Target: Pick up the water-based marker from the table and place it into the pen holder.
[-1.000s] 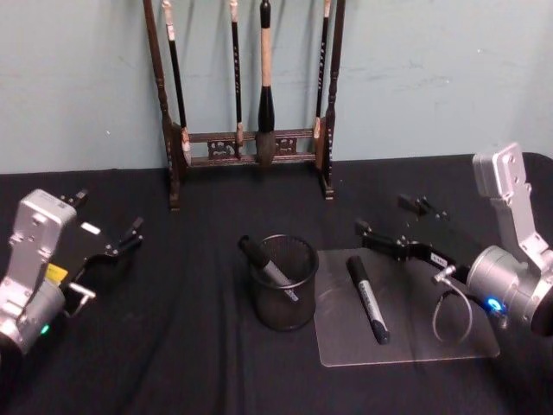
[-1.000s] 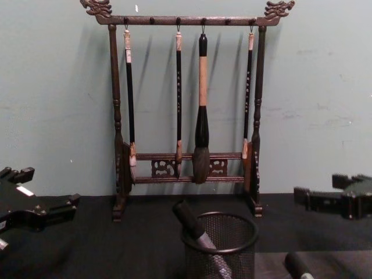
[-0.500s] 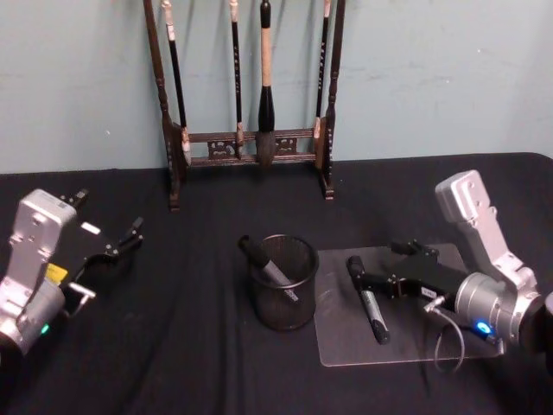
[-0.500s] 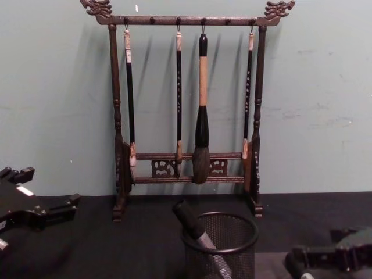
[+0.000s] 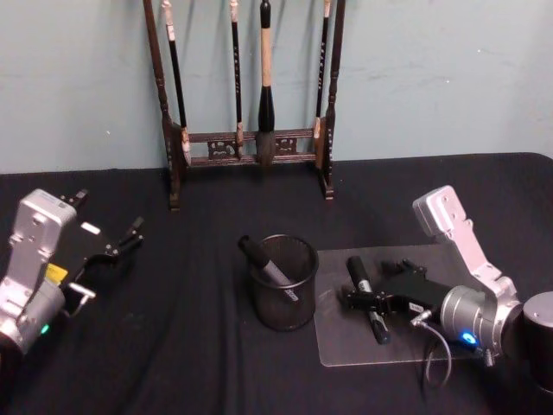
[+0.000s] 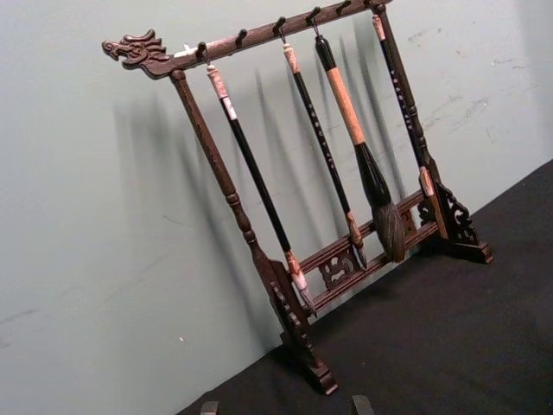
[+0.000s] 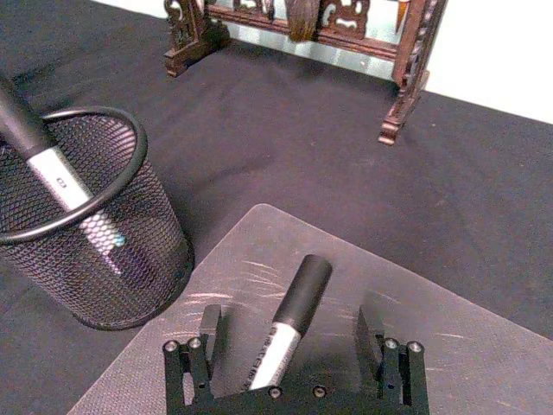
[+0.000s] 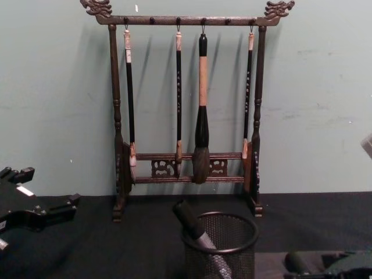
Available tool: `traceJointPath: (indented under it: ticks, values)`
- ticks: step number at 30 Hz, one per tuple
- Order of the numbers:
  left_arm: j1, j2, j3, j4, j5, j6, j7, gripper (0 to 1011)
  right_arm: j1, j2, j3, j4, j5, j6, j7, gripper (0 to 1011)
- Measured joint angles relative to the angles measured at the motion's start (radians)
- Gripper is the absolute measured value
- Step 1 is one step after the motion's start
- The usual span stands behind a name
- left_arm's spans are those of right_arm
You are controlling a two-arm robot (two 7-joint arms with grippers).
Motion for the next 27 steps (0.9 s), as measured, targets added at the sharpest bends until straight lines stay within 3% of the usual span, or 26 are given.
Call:
traceJointPath:
  ticks: [27]
  values:
    - [0.000,0.000,0.000,0.000,0.000,0.000,0.000,1001,0.001,-0.020,-0.003,0.024,-0.065,-0.014,0.021,1000]
